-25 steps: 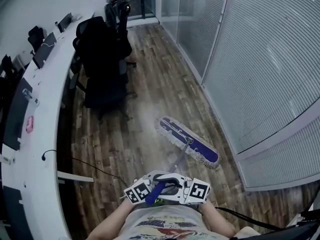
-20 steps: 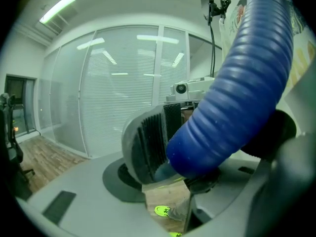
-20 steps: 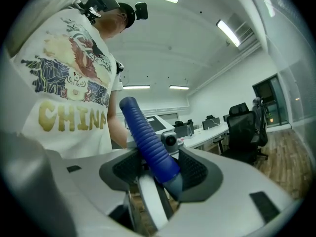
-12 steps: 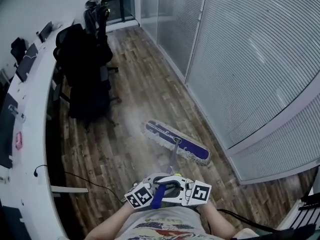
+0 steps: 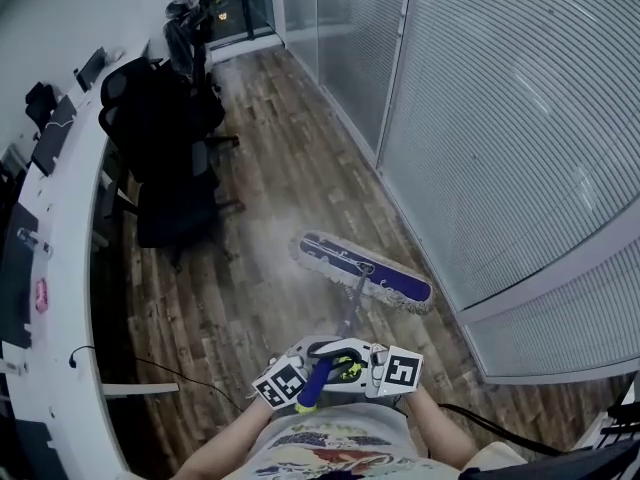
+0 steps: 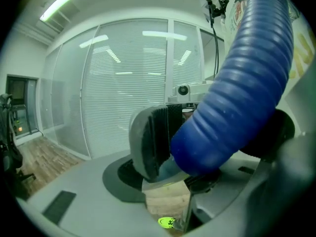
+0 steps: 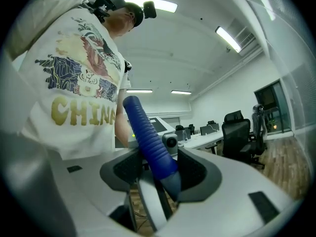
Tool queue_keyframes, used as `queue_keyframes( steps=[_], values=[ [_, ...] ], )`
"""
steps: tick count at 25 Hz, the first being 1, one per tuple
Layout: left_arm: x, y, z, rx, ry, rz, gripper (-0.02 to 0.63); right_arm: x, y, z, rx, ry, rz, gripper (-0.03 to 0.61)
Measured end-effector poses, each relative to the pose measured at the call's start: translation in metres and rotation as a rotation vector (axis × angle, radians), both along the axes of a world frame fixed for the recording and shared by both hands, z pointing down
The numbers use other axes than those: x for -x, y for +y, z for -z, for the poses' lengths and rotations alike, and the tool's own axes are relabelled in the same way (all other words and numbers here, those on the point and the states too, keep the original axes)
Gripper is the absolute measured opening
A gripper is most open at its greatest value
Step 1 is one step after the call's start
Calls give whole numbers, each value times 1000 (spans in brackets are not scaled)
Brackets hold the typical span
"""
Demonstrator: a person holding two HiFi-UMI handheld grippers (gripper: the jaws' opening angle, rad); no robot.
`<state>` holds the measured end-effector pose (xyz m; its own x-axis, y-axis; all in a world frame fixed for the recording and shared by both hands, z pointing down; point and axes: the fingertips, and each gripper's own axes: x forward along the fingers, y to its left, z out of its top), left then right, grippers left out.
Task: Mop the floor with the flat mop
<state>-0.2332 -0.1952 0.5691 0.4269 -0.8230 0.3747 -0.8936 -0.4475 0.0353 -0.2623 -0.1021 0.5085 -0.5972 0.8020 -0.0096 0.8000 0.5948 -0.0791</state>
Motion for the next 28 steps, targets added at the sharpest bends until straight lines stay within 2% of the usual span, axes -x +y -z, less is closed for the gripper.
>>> queue_keyframes(
  steps=[3,7,10,14,17,21,28],
  values=[
    [18,-60,-3,2,-5,16,184,17,-60,2,45,6,2,224],
    [35,-123,-6,11,-20,4,184,34,-126,2,34,-2,-2,224],
    [30,-164,-9,13,-43,-29,184,32,-167,-4,29,7,-23,224],
    [20,-201,-18,23,-74,-107,186,29,-209,-12,48,26,-109,226],
    [14,-211,-19,31,-74,-147,187,26,-221,-14,63,35,-164,230],
    [2,-212,-14,34,-86,-175,187,18,-223,-13,72,46,-188,230],
    [-7,-174,-23,45,-141,-204,186,7,-186,-15,59,61,-220,232]
  ],
)
